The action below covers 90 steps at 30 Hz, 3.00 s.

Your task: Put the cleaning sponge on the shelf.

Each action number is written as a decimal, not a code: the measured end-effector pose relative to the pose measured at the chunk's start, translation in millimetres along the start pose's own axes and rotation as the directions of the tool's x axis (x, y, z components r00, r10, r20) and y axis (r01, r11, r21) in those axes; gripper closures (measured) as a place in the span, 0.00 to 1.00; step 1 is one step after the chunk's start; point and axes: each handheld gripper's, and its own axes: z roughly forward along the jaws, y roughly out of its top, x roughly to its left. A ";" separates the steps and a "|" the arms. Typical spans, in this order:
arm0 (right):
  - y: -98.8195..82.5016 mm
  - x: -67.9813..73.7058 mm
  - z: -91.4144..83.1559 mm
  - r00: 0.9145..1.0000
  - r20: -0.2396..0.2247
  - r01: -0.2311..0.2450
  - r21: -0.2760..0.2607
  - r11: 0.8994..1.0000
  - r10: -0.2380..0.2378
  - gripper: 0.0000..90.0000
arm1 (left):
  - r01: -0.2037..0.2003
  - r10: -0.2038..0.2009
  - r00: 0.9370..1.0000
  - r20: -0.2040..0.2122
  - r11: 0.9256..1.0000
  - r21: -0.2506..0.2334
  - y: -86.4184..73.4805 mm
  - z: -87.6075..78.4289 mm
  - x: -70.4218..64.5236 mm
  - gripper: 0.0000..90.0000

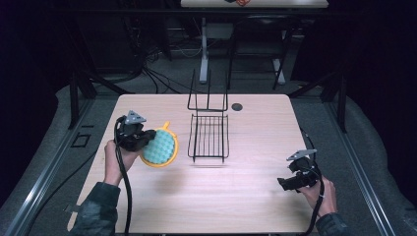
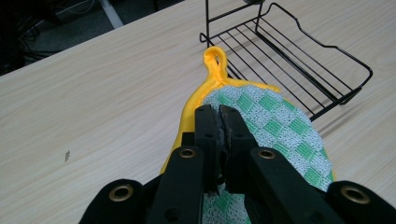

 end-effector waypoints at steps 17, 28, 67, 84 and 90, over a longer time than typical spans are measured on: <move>-0.6 -0.7 -0.5 1.000 -0.008 -0.009 -0.005 1.000 0.009 0.10 | -0.023 0.024 0.999 0.045 1.000 -0.019 13.9 14.9 -19.5 0.97; -0.6 -1.2 -0.7 1.000 -0.005 -0.006 -0.005 1.000 0.006 0.10 | -0.029 0.030 0.997 0.069 0.999 -0.023 21.6 25.6 -28.8 0.97; -0.2 -0.4 -1.6 1.000 -0.007 0.000 -0.003 1.000 0.000 0.12 | -0.007 0.014 0.996 0.090 0.997 -0.074 38.4 65.6 -49.8 0.97; 0.4 0.6 -1.1 1.000 -0.009 0.006 -0.001 1.000 -0.006 0.12 | 0.045 -0.038 0.995 0.093 0.996 -0.073 31.8 85.3 -44.5 0.96; 0.4 0.2 -1.1 1.000 -0.015 0.004 0.000 1.000 -0.004 0.12 | 0.067 -0.059 0.994 0.092 0.994 -0.086 30.2 91.4 -41.9 0.96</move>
